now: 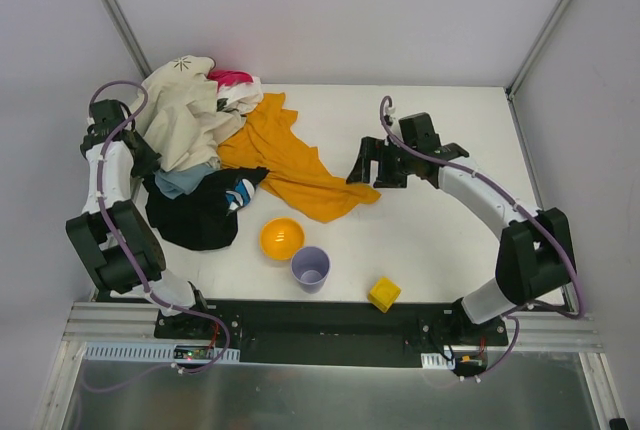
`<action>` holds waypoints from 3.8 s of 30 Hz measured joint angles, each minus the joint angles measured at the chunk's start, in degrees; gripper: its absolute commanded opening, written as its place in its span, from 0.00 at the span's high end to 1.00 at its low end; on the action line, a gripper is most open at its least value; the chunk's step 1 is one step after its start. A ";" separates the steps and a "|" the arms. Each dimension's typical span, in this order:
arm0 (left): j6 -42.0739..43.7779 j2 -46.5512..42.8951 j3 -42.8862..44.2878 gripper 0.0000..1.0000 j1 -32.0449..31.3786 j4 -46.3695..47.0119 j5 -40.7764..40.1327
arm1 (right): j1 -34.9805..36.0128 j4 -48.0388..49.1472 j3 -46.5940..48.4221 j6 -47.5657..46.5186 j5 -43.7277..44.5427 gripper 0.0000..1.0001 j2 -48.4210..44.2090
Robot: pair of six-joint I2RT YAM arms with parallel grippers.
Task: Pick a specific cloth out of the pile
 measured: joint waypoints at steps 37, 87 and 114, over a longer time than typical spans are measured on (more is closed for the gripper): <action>-0.61 -0.02 -1.95 1.00 0.11 2.27 6.56 | 15.32 -14.99 54.34 -5.86 7.76 0.04 48.74; -0.59 -0.79 -2.69 1.00 0.92 2.97 9.66 | 21.59 -19.08 57.99 -7.96 28.37 1.00 52.87; -0.61 -0.85 -3.30 1.00 1.64 2.71 12.81 | 19.78 -14.95 56.65 -7.98 23.32 1.00 29.59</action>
